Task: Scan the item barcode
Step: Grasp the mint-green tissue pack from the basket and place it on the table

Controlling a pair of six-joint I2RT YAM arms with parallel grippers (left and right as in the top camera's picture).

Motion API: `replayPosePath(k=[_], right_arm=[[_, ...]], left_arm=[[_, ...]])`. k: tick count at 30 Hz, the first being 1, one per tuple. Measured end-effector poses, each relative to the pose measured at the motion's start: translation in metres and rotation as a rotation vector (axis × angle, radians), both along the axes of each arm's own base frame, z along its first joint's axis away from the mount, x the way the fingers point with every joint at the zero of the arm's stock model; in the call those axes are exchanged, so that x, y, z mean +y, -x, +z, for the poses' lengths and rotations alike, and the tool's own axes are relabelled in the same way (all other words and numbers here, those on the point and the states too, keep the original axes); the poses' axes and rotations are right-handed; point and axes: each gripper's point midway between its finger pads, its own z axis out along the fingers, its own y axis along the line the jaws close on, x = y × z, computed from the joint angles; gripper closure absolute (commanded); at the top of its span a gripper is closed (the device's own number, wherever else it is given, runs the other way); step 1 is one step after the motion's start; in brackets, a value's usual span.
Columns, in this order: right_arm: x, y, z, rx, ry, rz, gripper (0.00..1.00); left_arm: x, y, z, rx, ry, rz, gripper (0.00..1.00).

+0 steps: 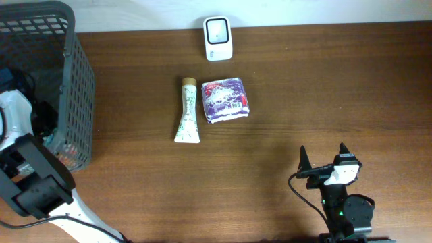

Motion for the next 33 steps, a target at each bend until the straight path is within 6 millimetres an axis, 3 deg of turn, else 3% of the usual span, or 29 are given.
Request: replayPosePath(k=[4,7,9,11,16,19,22,23,25,26,28,31,33], right_arm=[[0.000,0.000,0.000,0.000,0.000,0.000,0.01],[0.000,0.000,0.000,0.000,-0.001,0.000,0.01],[0.000,0.000,0.000,0.000,-0.001,0.000,0.01],[0.000,0.000,0.000,0.000,0.000,0.000,0.01],[0.000,0.000,0.000,-0.001,-0.001,0.000,0.01],[0.000,0.000,0.000,0.000,0.000,0.000,0.01],[0.000,0.000,0.000,0.000,0.000,0.000,0.01],[0.000,0.000,0.000,0.000,0.000,0.000,0.01],[0.000,0.000,0.000,0.000,0.000,0.000,0.01],[0.000,0.000,0.000,-0.001,-0.001,0.000,0.01],[0.000,0.000,0.000,-0.001,-0.001,0.000,0.01],[0.000,0.000,0.000,-0.001,-0.001,0.000,0.01],[0.000,0.000,0.000,-0.001,0.000,0.000,0.02]], left_arm=[[-0.016,-0.008,0.017,-0.035,0.097,-0.014,1.00],[-0.019,-0.038,0.061,-0.185,0.126,-0.042,1.00],[-0.021,-0.044,0.085,-0.250,0.122,-0.056,1.00],[-0.023,-0.049,0.130,-0.352,0.086,-0.075,1.00],[-0.049,-0.058,0.269,-0.740,0.009,-0.168,1.00],[-0.074,-0.036,0.353,-0.955,-0.041,-0.197,1.00],[-0.105,-0.010,0.402,-1.089,-0.015,-0.170,1.00],[-0.125,-0.007,0.415,-1.131,0.025,-0.198,1.00],[-0.170,-0.013,0.426,-1.172,0.131,-0.288,1.00],[-0.198,-0.021,0.423,-1.165,0.203,-0.349,1.00],[-0.234,-0.037,0.412,-1.131,0.286,-0.418,1.00],[-0.277,-0.063,0.372,-1.008,0.331,-0.464,1.00],[-0.298,-0.081,0.331,-0.880,0.314,-0.464,1.00]])
